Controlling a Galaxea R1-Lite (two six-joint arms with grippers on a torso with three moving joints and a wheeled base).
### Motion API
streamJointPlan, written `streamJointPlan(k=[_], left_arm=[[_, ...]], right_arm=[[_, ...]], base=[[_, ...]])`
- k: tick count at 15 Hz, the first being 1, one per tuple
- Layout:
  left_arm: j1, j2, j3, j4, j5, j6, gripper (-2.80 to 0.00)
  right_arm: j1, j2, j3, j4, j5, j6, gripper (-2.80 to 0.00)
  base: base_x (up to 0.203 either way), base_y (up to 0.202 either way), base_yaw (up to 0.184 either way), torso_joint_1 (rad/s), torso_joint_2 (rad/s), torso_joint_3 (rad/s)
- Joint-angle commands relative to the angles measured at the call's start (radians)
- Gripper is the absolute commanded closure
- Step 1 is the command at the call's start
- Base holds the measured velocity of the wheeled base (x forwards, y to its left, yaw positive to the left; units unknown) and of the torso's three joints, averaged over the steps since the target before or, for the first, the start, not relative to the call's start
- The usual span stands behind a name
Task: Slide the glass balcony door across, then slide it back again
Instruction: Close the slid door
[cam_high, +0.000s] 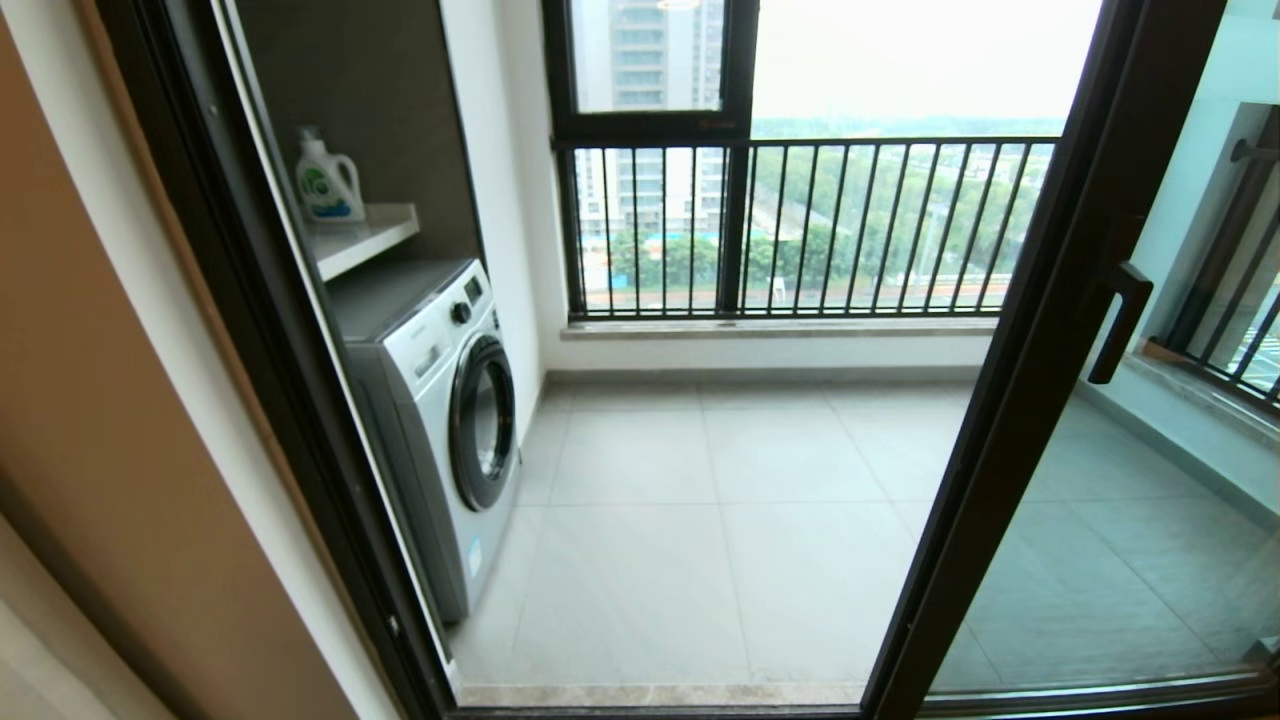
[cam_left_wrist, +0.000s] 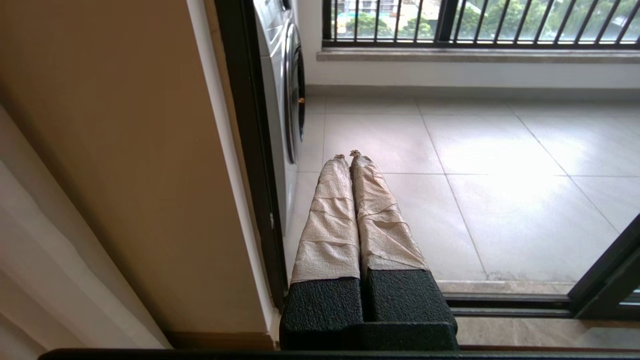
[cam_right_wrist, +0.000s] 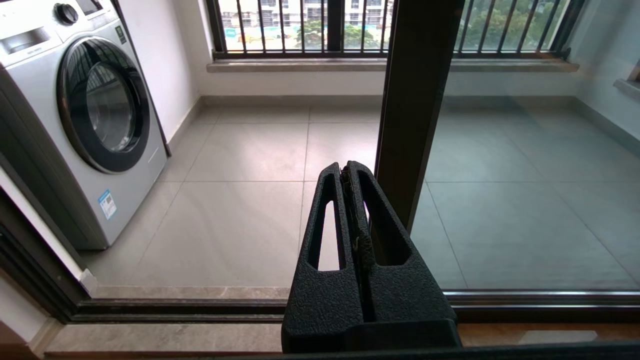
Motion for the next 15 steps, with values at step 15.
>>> streamJointPlan(k=[15], left_arm=[[0.000,0.001,0.000,0.000,-0.001,0.000,0.00]], right_arm=[[0.000,0.001,0.014,-0.004,0.025,-0.148,0.00]], base=[[0.000,0.000,0.000,0.000,0.00,0.000]])
